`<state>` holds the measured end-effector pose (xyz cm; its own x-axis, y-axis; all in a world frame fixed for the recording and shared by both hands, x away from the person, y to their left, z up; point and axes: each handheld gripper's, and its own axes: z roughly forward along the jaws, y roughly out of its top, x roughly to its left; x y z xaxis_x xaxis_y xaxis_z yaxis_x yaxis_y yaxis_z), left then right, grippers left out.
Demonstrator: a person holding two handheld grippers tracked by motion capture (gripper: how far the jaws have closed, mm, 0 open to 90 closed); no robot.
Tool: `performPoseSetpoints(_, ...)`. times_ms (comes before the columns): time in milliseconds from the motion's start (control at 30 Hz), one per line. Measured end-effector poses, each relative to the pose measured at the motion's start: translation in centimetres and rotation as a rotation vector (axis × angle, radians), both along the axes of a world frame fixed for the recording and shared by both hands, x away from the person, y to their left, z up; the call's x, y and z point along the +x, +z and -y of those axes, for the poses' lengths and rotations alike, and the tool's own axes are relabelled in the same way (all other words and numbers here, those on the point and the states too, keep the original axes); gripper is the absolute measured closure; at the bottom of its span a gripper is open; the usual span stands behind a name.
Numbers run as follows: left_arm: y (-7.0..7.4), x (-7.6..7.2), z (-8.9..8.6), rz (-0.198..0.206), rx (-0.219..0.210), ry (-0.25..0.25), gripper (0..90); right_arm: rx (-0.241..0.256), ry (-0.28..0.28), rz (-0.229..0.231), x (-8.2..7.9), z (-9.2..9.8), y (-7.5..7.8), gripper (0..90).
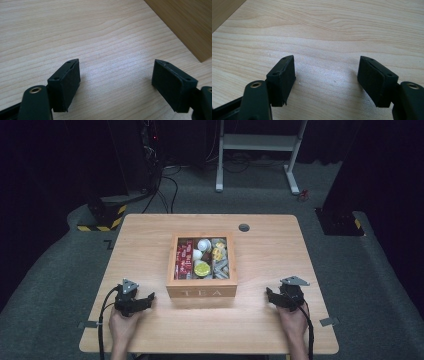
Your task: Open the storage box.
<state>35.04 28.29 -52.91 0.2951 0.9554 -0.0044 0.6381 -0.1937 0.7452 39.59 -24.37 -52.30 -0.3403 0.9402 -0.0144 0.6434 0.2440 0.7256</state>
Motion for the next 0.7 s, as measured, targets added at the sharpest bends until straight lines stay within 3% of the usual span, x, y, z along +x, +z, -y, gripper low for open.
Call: performPoseSetpoints(700, 0.0, 0.0, 0.28, -0.011, 0.006, -0.022, 17.2, -0.003, 0.003, 0.002, 0.01, 0.0, 0.0, 30.4)
